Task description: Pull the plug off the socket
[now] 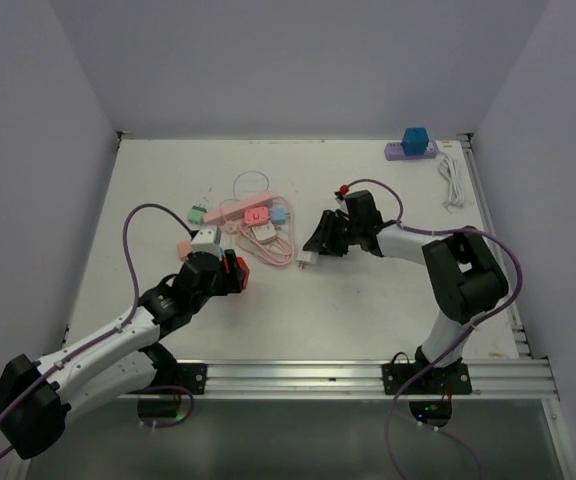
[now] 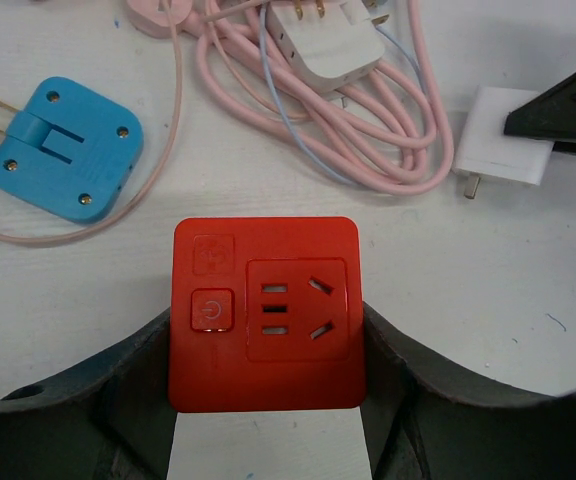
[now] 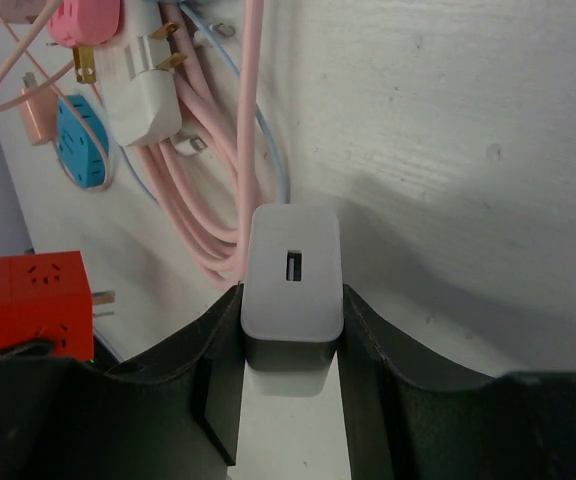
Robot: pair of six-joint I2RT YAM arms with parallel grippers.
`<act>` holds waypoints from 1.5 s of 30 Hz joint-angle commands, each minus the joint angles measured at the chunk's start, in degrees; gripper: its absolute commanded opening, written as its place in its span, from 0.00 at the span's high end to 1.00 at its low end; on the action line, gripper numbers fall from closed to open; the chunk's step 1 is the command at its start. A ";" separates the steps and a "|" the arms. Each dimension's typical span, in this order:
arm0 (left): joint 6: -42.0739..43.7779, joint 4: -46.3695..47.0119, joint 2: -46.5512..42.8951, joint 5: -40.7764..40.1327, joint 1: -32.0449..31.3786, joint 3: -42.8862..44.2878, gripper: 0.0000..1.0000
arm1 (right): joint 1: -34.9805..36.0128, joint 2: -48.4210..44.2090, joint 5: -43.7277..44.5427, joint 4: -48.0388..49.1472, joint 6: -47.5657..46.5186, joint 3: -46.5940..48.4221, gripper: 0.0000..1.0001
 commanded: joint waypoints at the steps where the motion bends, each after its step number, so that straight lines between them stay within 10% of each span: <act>1: 1.97 2.96 1.30 0.44 1.75 1.95 1.00 | 1.06 3.08 -4.35 4.74 -1.73 1.01 1.00; 13: 2.93 2.61 4.20 -2.45 3.77 2.30 1.00 | 8.27 20.57 -4.88 8.35 2.93 19.80 0.93; 20: 3.81 2.96 7.63 -3.86 7.81 2.38 1.00 | 8.01 19.27 0.55 0.63 -3.11 22.46 0.37; 32: 4.86 8.59 19.84 -1.05 19.06 8.09 1.00 | 3.36 -1.90 13.55 -14.14 -13.32 14.47 0.13; 38: 5.74 6.74 26.35 -1.31 21.70 14.24 0.70 | 1.33 -13.67 19.89 -18.63 -15.87 9.72 0.09; 45: 7.68 3.24 23.38 -1.66 22.76 19.07 0.11 | -2.00 -20.89 27.98 -22.75 -17.37 7.17 0.08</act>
